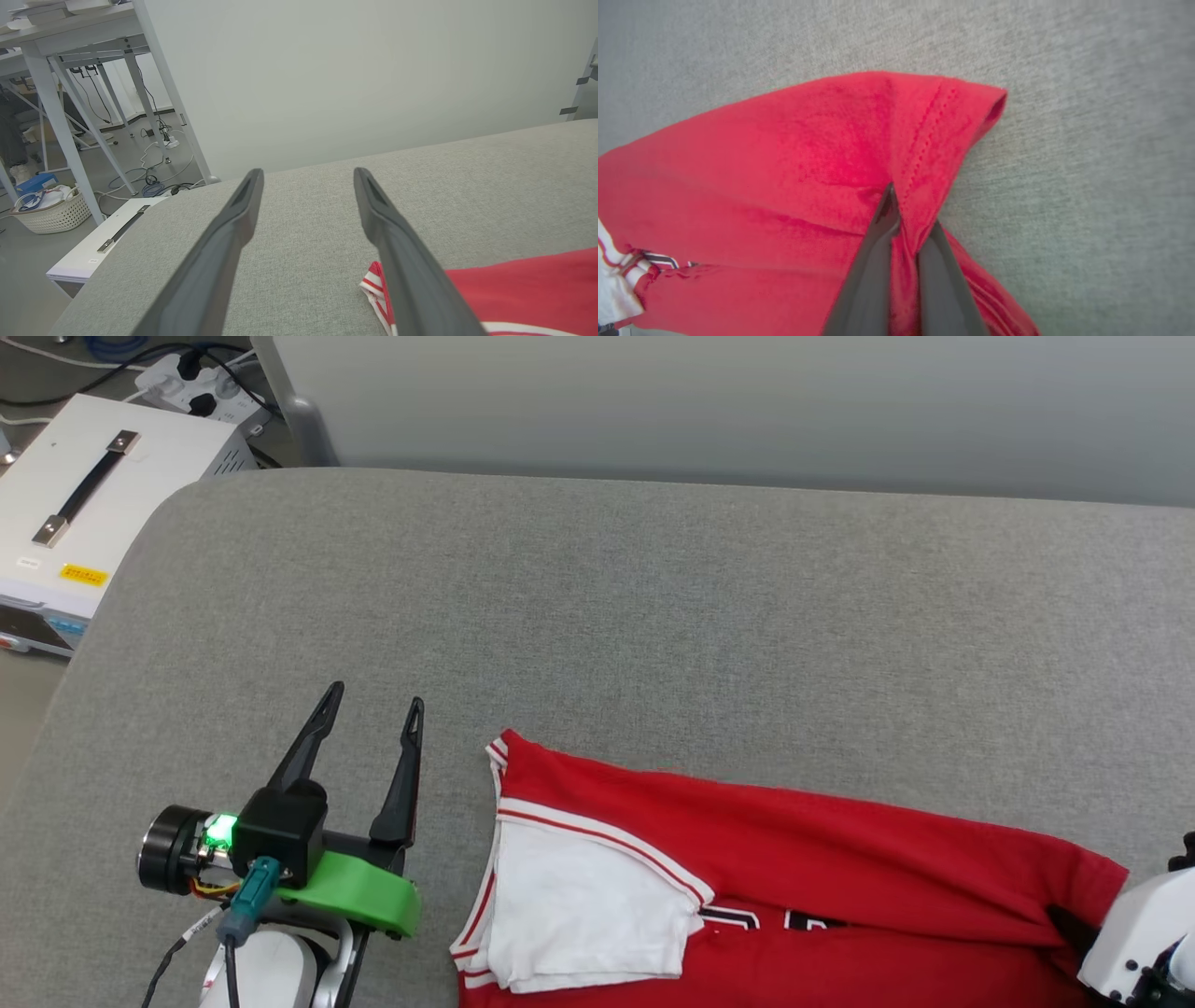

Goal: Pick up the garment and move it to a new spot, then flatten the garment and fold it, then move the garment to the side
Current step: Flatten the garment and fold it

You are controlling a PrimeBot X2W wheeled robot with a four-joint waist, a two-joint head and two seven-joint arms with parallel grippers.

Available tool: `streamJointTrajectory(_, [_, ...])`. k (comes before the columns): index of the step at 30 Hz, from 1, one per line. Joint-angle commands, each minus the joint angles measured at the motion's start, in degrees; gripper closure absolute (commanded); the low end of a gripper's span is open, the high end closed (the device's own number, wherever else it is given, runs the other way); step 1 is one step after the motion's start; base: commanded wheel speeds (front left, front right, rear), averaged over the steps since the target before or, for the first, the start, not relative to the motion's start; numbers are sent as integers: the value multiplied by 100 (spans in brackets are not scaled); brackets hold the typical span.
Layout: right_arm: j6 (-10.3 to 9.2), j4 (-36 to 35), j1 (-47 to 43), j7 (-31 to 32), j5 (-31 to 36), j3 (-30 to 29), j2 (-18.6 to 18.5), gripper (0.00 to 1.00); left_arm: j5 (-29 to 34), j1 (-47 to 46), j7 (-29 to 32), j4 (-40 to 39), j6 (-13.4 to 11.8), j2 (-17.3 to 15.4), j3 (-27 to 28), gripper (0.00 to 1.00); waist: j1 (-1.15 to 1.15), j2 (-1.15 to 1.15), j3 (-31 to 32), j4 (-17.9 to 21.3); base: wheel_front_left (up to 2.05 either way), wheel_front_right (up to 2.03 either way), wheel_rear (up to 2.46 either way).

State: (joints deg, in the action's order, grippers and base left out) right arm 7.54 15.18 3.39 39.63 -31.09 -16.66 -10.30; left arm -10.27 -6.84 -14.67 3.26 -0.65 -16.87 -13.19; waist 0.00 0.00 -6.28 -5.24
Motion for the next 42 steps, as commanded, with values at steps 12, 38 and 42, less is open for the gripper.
streamJointTrajectory(12, [-5,411,-74,-536,228,-301,-810,100,203,183,-32,54,226,237,272,0,0,0,130,29,0,0,0])
streamJointTrajectory(38, [-5,-1989,-807,796,-506,673,451,100,371,631,-33,88,470,672,721,0,0,0,722,-44,0,0,0])
streamJointTrajectory(42, [-5,-2114,-690,914,-736,920,690,100,403,644,-33,92,501,712,774,0,0,0,743,-128,0,0,0])
